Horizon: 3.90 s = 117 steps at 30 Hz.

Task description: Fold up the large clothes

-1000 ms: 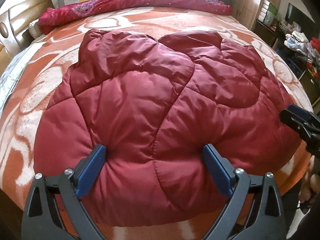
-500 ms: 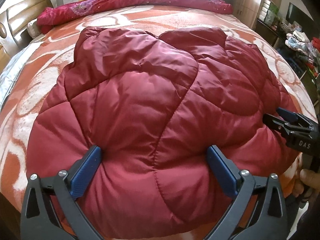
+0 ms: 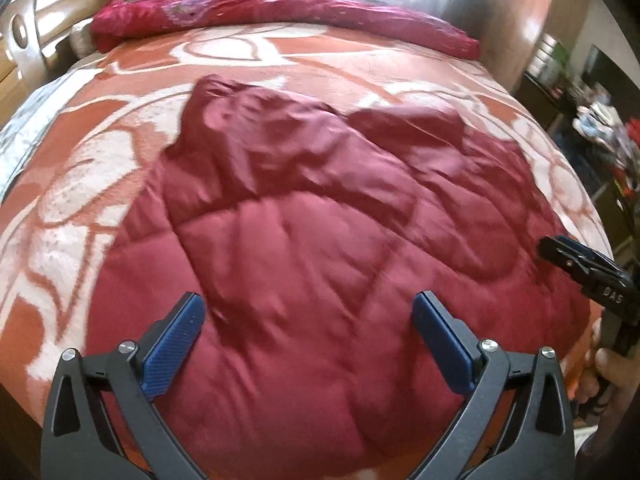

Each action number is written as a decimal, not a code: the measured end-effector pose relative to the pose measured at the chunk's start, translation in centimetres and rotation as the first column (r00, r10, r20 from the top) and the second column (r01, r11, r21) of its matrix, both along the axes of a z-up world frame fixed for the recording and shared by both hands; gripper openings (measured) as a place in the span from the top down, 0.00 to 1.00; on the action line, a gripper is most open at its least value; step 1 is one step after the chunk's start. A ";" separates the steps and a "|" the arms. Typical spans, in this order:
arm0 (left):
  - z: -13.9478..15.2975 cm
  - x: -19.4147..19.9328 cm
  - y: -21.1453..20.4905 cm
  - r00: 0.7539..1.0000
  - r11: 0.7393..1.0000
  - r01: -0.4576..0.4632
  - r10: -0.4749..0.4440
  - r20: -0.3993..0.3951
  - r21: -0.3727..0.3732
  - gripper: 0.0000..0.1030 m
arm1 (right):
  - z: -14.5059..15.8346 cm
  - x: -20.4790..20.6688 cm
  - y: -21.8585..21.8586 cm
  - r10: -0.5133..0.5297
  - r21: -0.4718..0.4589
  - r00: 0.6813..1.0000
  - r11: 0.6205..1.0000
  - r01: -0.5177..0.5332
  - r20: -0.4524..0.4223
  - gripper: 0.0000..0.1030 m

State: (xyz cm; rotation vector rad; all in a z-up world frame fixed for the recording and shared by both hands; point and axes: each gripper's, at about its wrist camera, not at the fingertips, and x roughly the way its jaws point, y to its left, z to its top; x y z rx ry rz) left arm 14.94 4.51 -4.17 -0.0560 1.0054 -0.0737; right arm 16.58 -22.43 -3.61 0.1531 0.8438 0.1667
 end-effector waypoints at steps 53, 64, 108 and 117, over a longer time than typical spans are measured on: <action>-2.6 -0.5 -0.7 0.999 0.999 0.051 -0.051 -0.015 0.015 0.00 | -4.0 -2.5 -0.8 -0.034 -0.055 0.999 0.998 0.033 -0.014 0.22; -2.0 -1.5 -1.1 1.000 0.999 0.020 -0.020 0.008 0.041 0.00 | -3.2 -3.7 -0.7 -0.058 -0.058 0.998 0.997 0.059 0.027 0.20; 3.2 -11.6 -3.1 0.995 0.946 -0.057 0.028 0.095 0.321 0.00 | 3.0 -16.7 4.0 0.187 -0.068 0.979 0.981 -0.182 0.075 0.02; 2.7 -10.0 -3.2 0.996 0.947 -0.068 0.046 0.076 0.314 0.00 | 2.2 -14.4 4.0 0.171 -0.050 0.984 0.984 -0.168 0.044 0.02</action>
